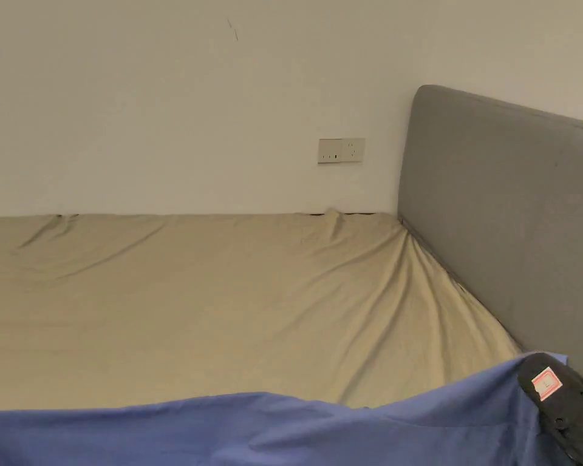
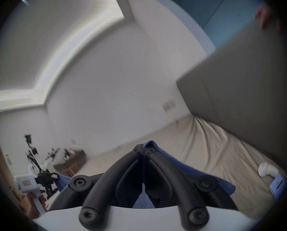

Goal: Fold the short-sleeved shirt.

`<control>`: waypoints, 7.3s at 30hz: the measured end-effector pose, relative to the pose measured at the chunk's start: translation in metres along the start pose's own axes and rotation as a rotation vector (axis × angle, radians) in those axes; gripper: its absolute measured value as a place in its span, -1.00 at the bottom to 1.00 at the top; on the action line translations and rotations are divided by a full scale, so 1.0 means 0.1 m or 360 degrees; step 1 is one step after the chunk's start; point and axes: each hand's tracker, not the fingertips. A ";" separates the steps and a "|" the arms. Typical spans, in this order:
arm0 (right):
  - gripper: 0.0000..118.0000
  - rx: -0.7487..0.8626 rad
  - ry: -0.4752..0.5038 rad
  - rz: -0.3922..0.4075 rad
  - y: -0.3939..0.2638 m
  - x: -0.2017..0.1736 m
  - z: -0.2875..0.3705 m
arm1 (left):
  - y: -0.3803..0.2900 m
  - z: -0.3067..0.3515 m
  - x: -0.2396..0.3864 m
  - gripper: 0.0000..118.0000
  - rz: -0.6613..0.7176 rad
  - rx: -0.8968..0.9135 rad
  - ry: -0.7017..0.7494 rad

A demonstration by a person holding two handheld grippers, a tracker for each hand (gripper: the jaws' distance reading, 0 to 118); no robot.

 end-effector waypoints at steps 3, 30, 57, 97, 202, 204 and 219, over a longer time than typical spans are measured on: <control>-0.95 0.0231 0.0166 0.0017 0.32 -0.40 0.35 | 0.29 0.46 0.16 -0.92 0.0053 0.0312 -0.0040; -0.95 0.0637 0.0345 0.0372 2.36 -1.12 -2.37 | 2.80 -1.72 0.36 -0.93 0.0126 0.0574 -0.0133; -0.95 0.0280 0.0391 0.0270 1.41 -0.55 -2.19 | 1.68 -1.95 -0.04 -0.92 0.0231 0.0391 -0.0166; -0.94 -0.1848 -0.0490 0.0441 -1.93 0.94 0.90 | -2.24 0.06 -1.53 -0.91 -0.0182 -0.1639 0.0217; -0.88 -0.1073 -0.0443 0.0113 -1.24 0.78 0.12 | -1.56 0.05 -1.19 -1.00 0.0425 -0.0962 0.0163; -0.94 -0.1114 -0.0438 0.0155 -1.28 0.75 0.24 | -1.74 0.14 -1.16 -1.00 0.0485 -0.1066 0.0097; -0.94 -0.1229 -0.0437 0.0185 -1.46 0.72 0.40 | -2.24 -0.52 -1.34 0.69 0.0377 -0.1364 0.0322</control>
